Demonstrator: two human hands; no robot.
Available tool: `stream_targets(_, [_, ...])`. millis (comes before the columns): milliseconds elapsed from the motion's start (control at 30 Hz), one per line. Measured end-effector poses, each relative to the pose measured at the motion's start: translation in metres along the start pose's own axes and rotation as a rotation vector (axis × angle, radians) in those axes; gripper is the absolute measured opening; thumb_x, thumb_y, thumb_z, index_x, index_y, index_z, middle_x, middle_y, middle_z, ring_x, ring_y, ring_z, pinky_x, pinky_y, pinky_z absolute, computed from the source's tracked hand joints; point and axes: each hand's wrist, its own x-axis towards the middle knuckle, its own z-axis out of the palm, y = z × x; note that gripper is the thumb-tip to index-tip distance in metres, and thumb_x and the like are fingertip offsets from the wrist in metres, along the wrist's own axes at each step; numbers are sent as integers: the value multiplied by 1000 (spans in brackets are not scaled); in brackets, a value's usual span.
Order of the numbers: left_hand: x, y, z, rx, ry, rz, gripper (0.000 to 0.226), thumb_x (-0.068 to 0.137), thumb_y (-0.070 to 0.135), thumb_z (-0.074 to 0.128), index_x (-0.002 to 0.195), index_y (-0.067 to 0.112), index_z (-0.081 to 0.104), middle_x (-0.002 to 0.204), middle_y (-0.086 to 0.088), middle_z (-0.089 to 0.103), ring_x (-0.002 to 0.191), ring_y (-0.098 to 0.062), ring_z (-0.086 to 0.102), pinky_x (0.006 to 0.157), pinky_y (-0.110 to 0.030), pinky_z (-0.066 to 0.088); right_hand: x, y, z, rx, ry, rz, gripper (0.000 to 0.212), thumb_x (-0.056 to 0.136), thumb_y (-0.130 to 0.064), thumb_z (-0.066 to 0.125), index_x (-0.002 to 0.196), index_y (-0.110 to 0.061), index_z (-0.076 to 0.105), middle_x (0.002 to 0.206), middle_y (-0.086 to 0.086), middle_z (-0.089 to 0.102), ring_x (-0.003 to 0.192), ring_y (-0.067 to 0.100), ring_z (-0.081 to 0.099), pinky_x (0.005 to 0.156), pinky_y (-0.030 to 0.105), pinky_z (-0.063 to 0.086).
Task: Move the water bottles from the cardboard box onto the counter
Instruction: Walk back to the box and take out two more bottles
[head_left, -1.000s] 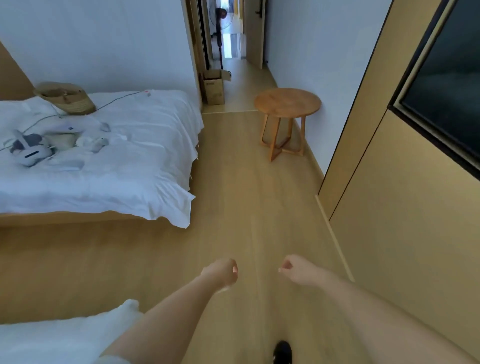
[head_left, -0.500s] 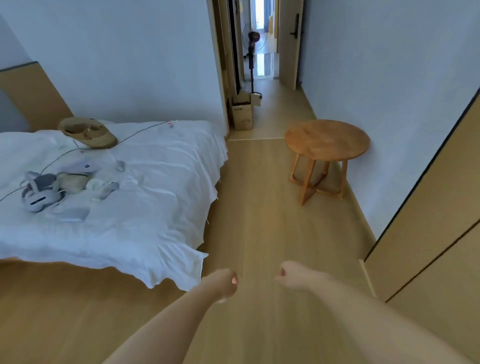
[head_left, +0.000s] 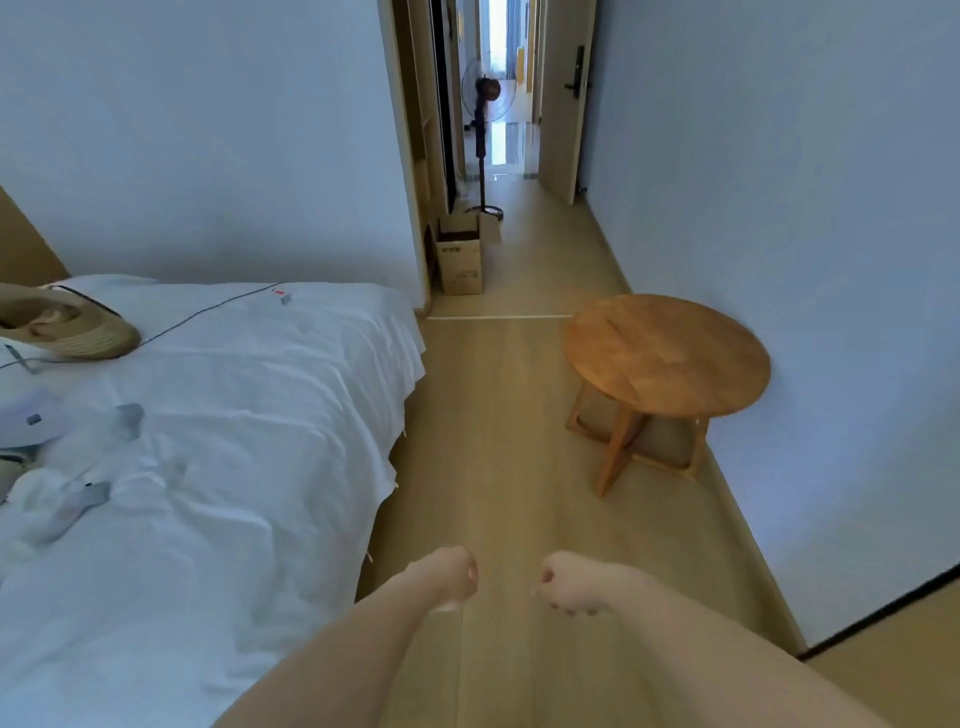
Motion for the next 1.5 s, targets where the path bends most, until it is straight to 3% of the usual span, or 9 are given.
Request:
stream_targets(133, [73, 25, -75, 20, -10, 17, 33, 98, 15, 31, 108, 4, 61, 92, -6, 54, 83, -22, 52, 71, -29, 40, 54, 3, -81, 30, 62, 3, 36, 100, -33, 46, 120, -7, 58, 121, 10, 63, 102, 23, 60, 80, 24, 42])
stream_targets(367, [220, 57, -162, 47, -98, 4, 32, 99, 15, 35, 112, 4, 62, 116, -13, 63, 112, -31, 60, 93, -37, 48, 174, 36, -211, 24, 14, 52, 39, 99, -33, 44, 124, -5, 58, 128, 15, 59, 117, 29, 58, 99, 40, 46])
stream_targets(533, [324, 74, -233, -3, -76, -39, 33, 99, 13, 36, 120, 2, 59, 122, -15, 61, 112, -28, 59, 83, -30, 44, 251, 47, -315, 14, 8, 14, 41, 100, -36, 43, 126, -6, 56, 127, 10, 59, 111, 23, 58, 86, 32, 45])
stream_targets(733, [436, 126, -347, -21, -20, 43, 33, 99, 15, 35, 111, 3, 63, 101, -11, 61, 105, -31, 62, 76, -29, 42, 351, 54, -461, 11, 16, 3, 43, 102, -34, 40, 125, -2, 56, 119, 11, 61, 95, 22, 57, 76, 29, 41])
stream_targets(867, [505, 124, -401, 30, -19, -24, 25, 98, 17, 36, 101, 12, 60, 92, -4, 58, 91, -22, 58, 71, -29, 40, 419, 43, -527, -58, -20, -51, 41, 101, -34, 42, 126, -5, 57, 126, 11, 60, 112, 25, 58, 90, 33, 46])
stream_targets(967, [563, 115, -440, 9, -24, -69, 28, 101, 20, 38, 118, 9, 57, 80, 6, 44, 87, -14, 47, 65, -16, 35, 478, 42, -577, -96, -39, -56, 40, 101, -34, 42, 127, -8, 55, 128, 10, 58, 116, 25, 57, 98, 37, 46])
stream_targets(1067, [631, 107, -486, 34, -28, -81, 30, 101, 19, 37, 120, 5, 55, 75, 7, 39, 74, -10, 47, 71, -22, 37, 542, 42, -633, -118, -26, -44, 41, 101, -34, 42, 130, -7, 54, 130, 9, 57, 117, 24, 56, 98, 35, 45])
stream_targets(1300, [797, 106, -657, 109, 55, -87, 29, 99, 13, 37, 113, 5, 61, 105, -7, 62, 100, -24, 62, 89, -33, 50, 683, 21, -796, -76, 117, 2, 37, 101, -33, 44, 126, -9, 55, 129, 8, 58, 117, 23, 55, 98, 34, 44])
stream_targets(1500, [912, 133, -778, 170, 75, -36, 22, 94, 14, 42, 106, 11, 60, 105, -6, 64, 98, -24, 63, 79, -33, 48, 759, 21, -919, -41, 240, 20, 30, 99, -35, 44, 120, -16, 56, 122, 4, 60, 110, 22, 56, 94, 35, 46])
